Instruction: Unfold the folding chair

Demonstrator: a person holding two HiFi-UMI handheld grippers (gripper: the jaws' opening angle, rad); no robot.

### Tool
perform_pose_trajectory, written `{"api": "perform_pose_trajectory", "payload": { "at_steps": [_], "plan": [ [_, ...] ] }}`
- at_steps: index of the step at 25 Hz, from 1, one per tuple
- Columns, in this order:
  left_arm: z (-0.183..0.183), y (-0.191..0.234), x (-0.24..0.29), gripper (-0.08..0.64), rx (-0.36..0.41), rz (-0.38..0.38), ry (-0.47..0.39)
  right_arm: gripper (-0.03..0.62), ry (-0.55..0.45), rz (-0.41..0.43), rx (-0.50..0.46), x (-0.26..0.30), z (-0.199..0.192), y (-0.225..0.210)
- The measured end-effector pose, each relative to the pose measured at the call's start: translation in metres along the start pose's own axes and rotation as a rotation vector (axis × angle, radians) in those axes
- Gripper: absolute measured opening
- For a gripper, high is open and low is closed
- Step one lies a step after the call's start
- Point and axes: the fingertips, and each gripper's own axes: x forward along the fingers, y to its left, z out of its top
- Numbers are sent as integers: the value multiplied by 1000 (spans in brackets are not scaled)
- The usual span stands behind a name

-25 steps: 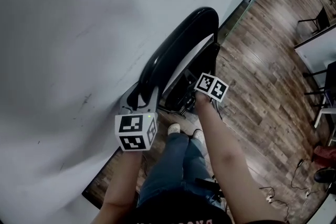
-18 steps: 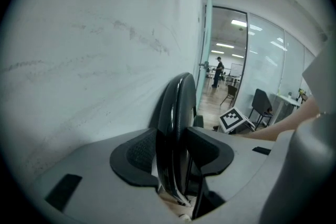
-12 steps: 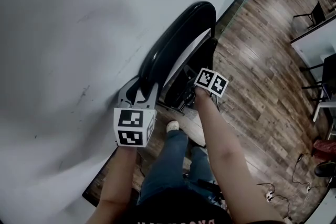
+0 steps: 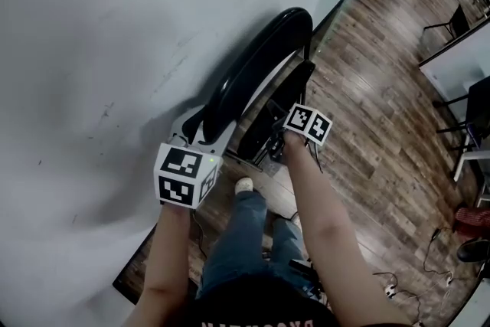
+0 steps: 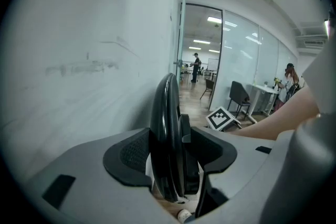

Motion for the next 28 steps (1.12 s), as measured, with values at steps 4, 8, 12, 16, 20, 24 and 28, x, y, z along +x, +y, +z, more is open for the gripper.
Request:
{"api": "perform_pose_trajectory", "payload": {
  "at_steps": [4,8,12,16,20,24,28],
  "plan": [
    [13,-19,6,227,-3,-36,-2,117,-8,11,1,-14,0,-8],
    [28,-35,11,227,5,-39,-25,118,-11,12,4,-28,1,-16],
    [55,-56,13,193,-26,-56,-107,121,-16,22,18,-49,2,-29],
    [63,-95,18,147,13,-115,-93,124,-18,23,43,-74,2,-45],
    [62,-122,17,132,-51,-154,-94,129,-18,24,53,-95,2,-59],
    [61,-129,17,129,-80,-139,-94,132,-20,31,63,-114,1,-72],
    [60,-151,17,129,-85,-177,-109,133,-31,33,74,-131,1,-86]
  ]
}}
